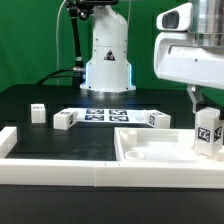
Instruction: Assemble one leg
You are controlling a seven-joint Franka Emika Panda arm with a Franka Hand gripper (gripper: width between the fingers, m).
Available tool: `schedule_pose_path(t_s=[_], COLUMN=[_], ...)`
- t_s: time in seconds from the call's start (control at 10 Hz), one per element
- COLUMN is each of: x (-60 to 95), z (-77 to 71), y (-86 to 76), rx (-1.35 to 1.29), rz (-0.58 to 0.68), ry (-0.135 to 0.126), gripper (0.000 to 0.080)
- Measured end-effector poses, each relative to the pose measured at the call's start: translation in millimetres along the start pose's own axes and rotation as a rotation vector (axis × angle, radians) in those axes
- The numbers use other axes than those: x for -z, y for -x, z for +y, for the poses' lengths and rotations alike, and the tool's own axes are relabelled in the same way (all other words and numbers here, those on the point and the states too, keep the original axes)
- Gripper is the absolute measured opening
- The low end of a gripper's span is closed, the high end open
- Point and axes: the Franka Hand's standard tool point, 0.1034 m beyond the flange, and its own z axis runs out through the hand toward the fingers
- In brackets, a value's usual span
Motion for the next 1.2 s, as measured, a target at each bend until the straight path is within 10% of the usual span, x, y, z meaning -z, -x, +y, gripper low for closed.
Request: schedule_pose_path(t_s=[0.2, 0.5, 1.2], x=[-0.1, 0.1, 0.1], z=[0.0, 0.0, 2.4], y=[-0.1, -0.6, -5.6], rx=[-0.045, 0.105, 0.872], rz=[-0.002, -0.004, 0.002], ry=[-0.002, -0.004, -0.006], gripper=[0.0291, 0.0624, 0.0649])
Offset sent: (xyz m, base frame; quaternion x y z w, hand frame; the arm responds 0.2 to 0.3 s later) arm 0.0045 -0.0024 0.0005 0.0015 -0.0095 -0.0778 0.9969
